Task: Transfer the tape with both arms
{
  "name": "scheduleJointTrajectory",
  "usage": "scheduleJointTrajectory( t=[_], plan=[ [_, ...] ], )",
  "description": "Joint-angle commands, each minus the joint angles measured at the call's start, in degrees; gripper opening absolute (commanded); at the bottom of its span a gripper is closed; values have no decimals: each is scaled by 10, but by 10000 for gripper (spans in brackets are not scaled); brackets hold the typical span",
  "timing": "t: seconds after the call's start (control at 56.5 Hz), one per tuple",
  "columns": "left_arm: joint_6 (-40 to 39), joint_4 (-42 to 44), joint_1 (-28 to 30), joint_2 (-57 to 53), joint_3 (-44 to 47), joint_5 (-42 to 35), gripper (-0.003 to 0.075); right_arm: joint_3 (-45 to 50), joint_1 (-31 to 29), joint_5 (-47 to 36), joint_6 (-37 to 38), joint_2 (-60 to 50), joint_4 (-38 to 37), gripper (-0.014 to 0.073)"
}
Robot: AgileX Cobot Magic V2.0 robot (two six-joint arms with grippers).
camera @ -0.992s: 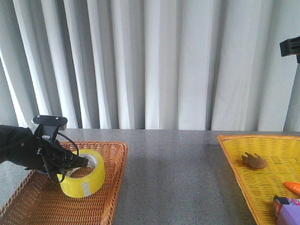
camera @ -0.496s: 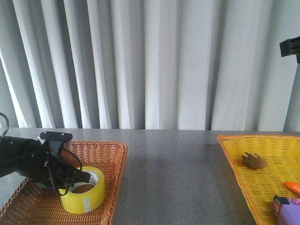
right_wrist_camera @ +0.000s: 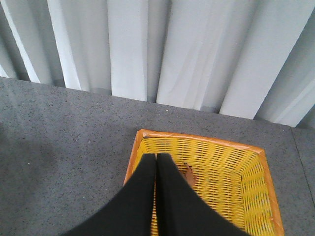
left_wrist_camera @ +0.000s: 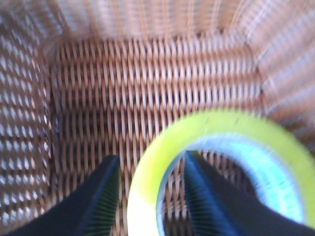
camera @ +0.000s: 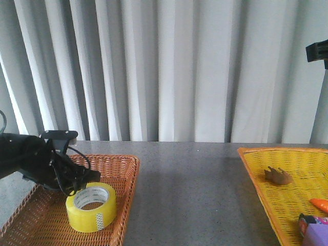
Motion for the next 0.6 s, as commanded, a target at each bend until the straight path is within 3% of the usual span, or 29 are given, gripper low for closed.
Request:
scheduleJointTrajectory(
  t=[0.0, 0.195, 0.319, 0.514, 0.585],
  plan=[
    [-6, -7, 1, -37, -63, 15, 412, -16, -4, -39, 1, -17, -2, -7],
    [14, -7, 1, -73, -146, 60, 378, -16, -4, -39, 1, -17, -2, -7],
    [14, -7, 1, -133, -161, 34, 262, -16, -4, -39, 1, -17, -2, -7],
    [18, -6, 1, -240, -161, 5, 6, -16, -4, -39, 1, -17, -2, -7],
    [37, -6, 1, -271, -161, 5, -8, -16, -4, -39, 1, -17, -2, -7]
  ],
)
